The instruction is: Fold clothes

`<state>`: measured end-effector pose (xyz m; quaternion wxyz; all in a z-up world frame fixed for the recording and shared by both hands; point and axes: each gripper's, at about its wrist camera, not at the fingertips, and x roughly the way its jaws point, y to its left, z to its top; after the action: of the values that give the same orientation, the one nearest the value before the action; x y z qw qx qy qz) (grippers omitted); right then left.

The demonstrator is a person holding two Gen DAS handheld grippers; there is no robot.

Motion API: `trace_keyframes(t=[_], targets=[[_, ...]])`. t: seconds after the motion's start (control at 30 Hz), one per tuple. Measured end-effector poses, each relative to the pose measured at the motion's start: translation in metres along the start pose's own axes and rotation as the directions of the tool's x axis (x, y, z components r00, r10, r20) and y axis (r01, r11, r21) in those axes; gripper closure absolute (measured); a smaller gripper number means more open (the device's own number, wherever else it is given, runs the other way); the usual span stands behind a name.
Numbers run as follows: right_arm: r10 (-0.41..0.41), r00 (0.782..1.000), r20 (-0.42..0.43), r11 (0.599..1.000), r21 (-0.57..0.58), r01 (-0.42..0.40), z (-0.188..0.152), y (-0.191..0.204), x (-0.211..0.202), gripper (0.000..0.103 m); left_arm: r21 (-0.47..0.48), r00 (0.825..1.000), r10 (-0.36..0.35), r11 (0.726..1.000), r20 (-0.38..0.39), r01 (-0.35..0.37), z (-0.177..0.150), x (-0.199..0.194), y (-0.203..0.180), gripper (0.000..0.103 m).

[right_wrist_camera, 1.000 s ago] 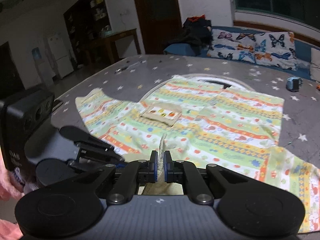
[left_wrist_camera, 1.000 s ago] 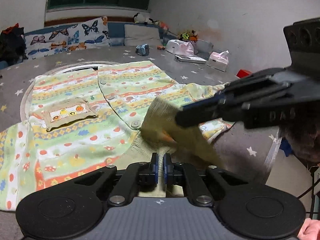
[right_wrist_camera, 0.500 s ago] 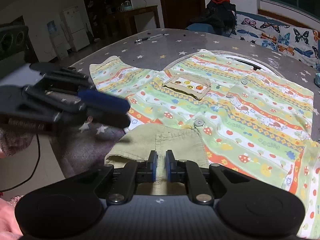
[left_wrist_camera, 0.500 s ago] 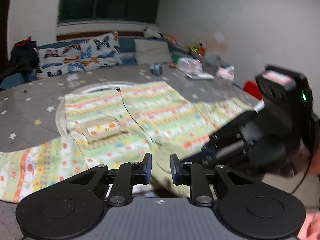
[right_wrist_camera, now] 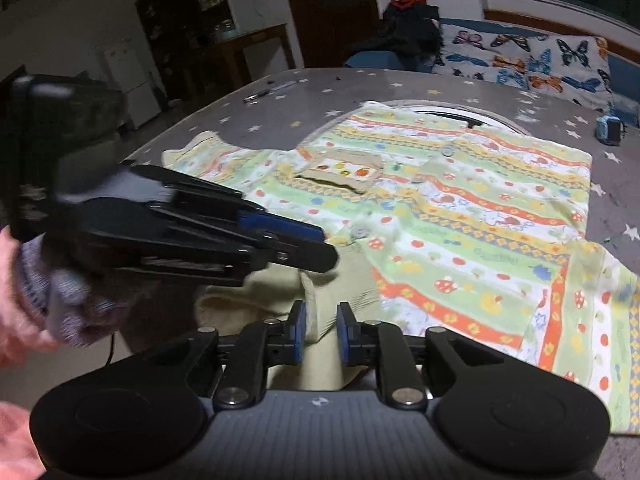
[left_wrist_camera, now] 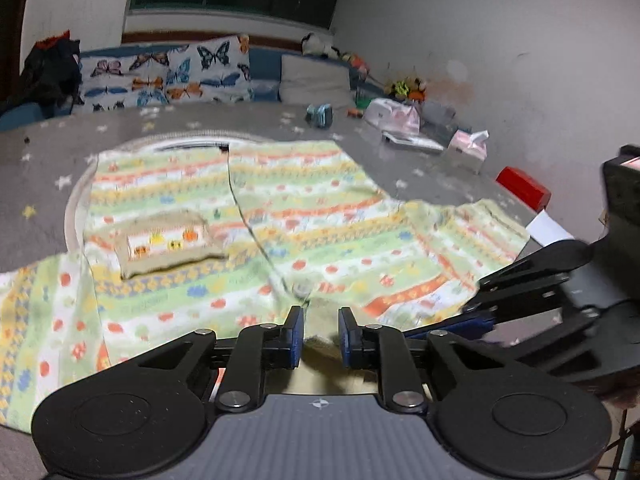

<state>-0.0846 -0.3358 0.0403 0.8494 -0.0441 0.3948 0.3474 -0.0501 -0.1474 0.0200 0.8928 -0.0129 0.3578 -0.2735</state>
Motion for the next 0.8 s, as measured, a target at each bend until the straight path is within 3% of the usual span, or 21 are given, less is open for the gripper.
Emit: trace_keyframes(t=[0.13, 0.3, 0.37, 0.43, 0.5, 0.6, 0.67, 0.8], targets=[[-0.003, 1.000, 0.015, 1.000, 0.004, 0.003, -0.005, -0.001, -0.011, 0.079, 0.025, 0.999, 0.031, 0.999, -0.009, -0.030, -0.005, -0.004, 0.001, 0.082], [-0.076, 0.995, 0.068, 0.990, 0.122, 0.067, -0.015, -0.030, -0.040, 0.078, 0.046, 0.998, 0.063, 0.997, -0.003, -0.062, -0.006, -0.012, -0.002, 0.081], [-0.134, 0.987, 0.091, 0.978, 0.174, 0.117, -0.020, -0.045, -0.054, 0.078, 0.045, 0.998, 0.066, 0.997, 0.006, -0.067, -0.004, -0.015, -0.004, 0.076], [-0.216, 0.970, 0.110, 0.956, 0.228, 0.187, -0.027, -0.063, -0.069, 0.076, 0.044, 0.997, 0.071, 0.996, 0.023, -0.072, -0.001, -0.018, -0.007, 0.060], [-0.315, 0.942, 0.118, 0.921, 0.279, 0.273, -0.035, -0.082, -0.082, 0.069, 0.050, 0.997, 0.070, 0.996, 0.042, -0.072, 0.002, -0.021, -0.012, 0.055], [-0.460, 0.881, 0.110, 0.847, 0.350, 0.399, -0.049, -0.113, -0.098, 0.066, 0.046, 0.996, 0.064, 0.997, 0.054, -0.067, 0.006, -0.021, -0.018, 0.044], [-0.542, 0.835, 0.096, 0.791, 0.393, 0.469, -0.058, -0.132, -0.107, 0.060, 0.039, 0.996, 0.062, 0.997, 0.057, -0.064, 0.008, -0.020, -0.022, 0.043], [-0.690, 0.722, 0.041, 0.664, 0.433, 0.610, -0.076, -0.169, -0.119, 0.060, 0.020, 0.995, 0.075, 0.997, 0.060, -0.076, 0.009, -0.020, -0.024, 0.033]])
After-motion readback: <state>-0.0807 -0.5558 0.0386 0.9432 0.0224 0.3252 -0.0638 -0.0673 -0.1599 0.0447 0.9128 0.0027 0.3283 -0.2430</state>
